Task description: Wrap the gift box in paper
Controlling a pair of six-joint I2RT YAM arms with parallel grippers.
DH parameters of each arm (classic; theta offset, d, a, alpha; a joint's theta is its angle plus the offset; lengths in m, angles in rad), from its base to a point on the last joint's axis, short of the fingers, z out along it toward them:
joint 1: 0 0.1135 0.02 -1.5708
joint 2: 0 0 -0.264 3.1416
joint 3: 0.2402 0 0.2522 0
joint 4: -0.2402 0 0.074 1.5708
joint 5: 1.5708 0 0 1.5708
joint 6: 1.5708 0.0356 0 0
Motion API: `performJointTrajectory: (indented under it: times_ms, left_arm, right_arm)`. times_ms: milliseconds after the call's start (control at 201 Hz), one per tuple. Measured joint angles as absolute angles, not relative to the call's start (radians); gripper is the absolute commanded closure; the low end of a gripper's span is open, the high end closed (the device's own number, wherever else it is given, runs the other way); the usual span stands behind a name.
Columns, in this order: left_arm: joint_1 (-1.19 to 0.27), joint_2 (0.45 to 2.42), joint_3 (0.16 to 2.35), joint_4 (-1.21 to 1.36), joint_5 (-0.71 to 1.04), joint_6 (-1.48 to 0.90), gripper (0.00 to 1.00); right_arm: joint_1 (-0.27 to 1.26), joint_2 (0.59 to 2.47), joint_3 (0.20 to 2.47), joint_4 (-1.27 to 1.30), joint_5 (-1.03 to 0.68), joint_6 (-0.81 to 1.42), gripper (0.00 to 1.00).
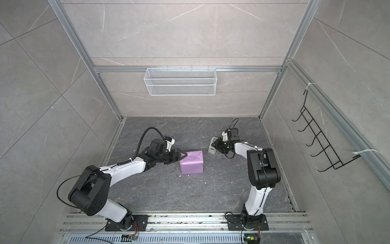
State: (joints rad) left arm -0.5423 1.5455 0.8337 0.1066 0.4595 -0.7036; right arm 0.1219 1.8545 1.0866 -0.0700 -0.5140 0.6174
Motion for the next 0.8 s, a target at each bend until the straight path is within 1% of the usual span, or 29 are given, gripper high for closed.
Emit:
performJointTrajectory:
  times_ms: [383, 802]
  left_arm:
    - [-0.541, 1.546, 0.834, 0.107, 0.464, -0.704, 0.13]
    - [-0.540, 1.546, 0.834, 0.107, 0.466, -0.704, 0.13]
  right_arm:
    - [0.110, 1.877, 1.085, -0.031, -0.558, 0.669, 0.67]
    - [0.100, 1.880, 1.074, -0.026, -0.578, 0.704, 0.68]
